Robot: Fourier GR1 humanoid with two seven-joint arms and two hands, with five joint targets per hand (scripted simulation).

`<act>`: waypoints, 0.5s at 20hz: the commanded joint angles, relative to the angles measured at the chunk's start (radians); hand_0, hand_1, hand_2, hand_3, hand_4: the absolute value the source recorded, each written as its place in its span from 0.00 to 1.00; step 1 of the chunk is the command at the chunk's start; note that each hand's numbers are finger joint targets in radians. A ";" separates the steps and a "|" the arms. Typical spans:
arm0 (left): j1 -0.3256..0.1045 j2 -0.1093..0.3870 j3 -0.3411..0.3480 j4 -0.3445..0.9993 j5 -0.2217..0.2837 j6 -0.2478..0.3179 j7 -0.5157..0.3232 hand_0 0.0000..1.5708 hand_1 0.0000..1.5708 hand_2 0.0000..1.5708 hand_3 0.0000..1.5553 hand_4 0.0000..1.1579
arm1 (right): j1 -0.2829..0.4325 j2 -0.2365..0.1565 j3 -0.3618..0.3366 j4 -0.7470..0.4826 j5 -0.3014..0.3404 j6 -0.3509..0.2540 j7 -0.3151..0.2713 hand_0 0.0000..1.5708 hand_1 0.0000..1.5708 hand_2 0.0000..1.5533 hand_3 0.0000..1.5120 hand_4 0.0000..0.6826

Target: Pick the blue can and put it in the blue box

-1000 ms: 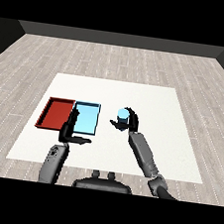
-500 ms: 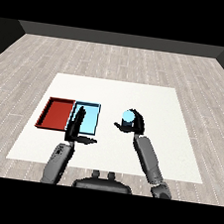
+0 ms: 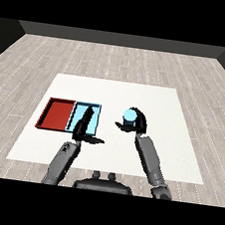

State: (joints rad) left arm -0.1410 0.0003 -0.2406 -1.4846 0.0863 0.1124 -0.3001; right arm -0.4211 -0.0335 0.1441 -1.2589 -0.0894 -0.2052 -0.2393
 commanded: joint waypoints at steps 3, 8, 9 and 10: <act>-0.103 0.000 -0.082 0.054 0.011 0.083 0.034 0.00 0.00 0.00 0.00 0.00 | 0.009 0.006 -0.011 -0.016 0.012 0.055 -0.032 0.92 0.92 0.95 0.92 0.84; -0.066 0.000 -0.176 0.057 0.035 0.146 0.000 0.00 0.00 0.00 0.00 0.00 | -0.012 0.033 0.124 0.029 -0.042 -0.066 -0.054 0.93 0.93 0.95 0.91 0.81; -0.133 0.000 -0.135 0.088 0.059 0.117 0.049 0.00 0.00 0.00 0.00 0.00 | -0.069 0.033 0.100 0.002 -0.023 -0.053 0.002 0.93 0.93 0.94 0.91 0.81; -0.055 0.000 -0.139 0.091 0.022 0.103 -0.029 0.00 0.00 0.00 0.00 0.00 | 0.007 0.033 0.088 -0.039 -0.011 -0.032 0.003 0.92 0.92 0.94 0.91 0.81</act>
State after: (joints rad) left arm -0.2180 0.0001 -0.3446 -1.4158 0.1098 0.1965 -0.2946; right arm -0.4365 -0.0051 0.2044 -1.2728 -0.0978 -0.2258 -0.2473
